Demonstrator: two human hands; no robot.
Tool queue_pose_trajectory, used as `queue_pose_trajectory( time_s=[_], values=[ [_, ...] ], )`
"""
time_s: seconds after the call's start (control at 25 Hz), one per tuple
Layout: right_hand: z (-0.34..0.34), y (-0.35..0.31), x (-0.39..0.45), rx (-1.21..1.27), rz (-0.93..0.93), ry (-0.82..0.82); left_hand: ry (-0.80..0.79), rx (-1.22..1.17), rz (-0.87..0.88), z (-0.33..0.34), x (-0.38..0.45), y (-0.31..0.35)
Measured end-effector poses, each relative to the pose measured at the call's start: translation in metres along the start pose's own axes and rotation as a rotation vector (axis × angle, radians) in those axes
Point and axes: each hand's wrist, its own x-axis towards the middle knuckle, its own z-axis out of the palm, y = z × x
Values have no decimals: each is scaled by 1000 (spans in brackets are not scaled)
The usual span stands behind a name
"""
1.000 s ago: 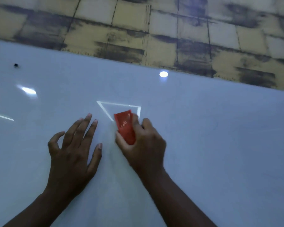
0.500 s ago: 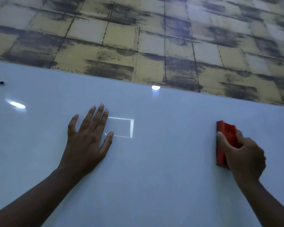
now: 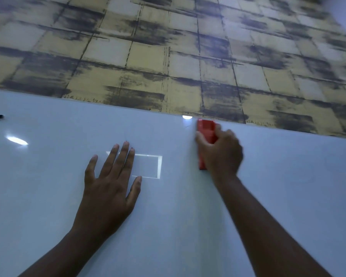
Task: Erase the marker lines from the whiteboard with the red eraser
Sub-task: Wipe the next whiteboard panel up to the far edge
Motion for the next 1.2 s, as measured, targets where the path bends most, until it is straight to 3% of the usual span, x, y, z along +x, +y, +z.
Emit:
queue_pose_trajectory(
  time_s=[0.16,0.32,0.44,0.68,0.92,1.04,1.2],
  values=[
    [28,-96,-44,147,-353,-133,-15,-1,13,1,-2,-3],
    [28,-105,-38,143,-456,-193,-19,-3,8,-2,0,-6],
    [21,-69,-12,55,-363,-196,-5,9,17,-5,2,-5],
    [-19,58,46,28,-62,-50,-7,59,19,-8,4,2],
    [-61,173,75,-51,144,46,-26,42,36,-13,13,44],
    [-62,167,72,-68,132,-9,-37,53,55,-20,15,59],
    [-26,79,35,-26,-137,-102,-51,79,-30,-33,-11,39]
  ],
)
